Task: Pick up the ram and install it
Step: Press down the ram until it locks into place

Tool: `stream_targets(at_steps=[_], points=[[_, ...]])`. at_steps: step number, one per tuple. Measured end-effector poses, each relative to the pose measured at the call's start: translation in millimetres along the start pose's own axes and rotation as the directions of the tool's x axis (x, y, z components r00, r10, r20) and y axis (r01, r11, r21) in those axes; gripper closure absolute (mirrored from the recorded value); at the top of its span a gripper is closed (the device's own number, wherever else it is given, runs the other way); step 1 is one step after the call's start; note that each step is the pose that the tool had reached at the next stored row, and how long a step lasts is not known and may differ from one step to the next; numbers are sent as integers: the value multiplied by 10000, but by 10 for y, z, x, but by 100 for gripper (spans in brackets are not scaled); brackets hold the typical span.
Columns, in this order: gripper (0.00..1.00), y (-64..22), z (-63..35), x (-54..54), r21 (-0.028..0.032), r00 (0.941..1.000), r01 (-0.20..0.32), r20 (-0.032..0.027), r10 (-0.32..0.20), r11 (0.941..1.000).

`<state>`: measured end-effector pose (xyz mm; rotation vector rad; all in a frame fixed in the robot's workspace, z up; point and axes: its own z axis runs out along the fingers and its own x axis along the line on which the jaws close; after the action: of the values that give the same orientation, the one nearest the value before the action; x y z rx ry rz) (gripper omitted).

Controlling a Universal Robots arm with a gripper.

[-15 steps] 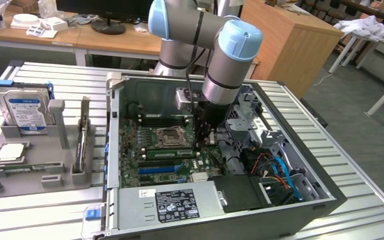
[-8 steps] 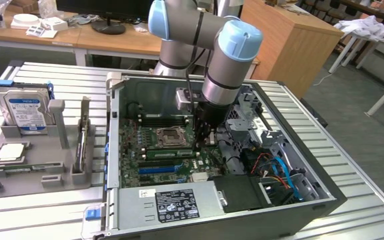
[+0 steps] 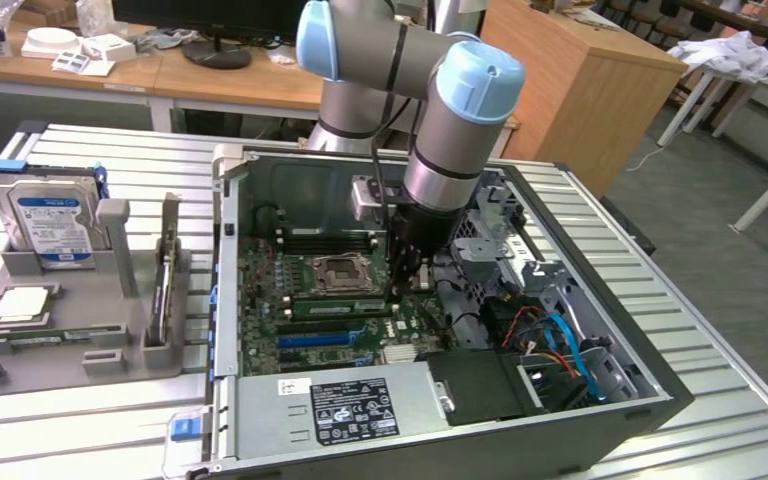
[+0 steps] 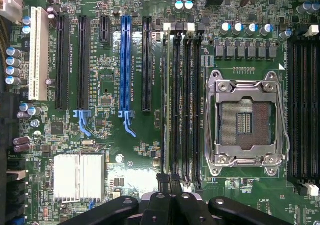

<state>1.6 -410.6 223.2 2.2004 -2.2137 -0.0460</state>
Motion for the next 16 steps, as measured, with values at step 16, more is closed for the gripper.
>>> stream_targets(at_steps=[16], points=[[89,0,9,0,3,10000,-1,1,1,10000]])
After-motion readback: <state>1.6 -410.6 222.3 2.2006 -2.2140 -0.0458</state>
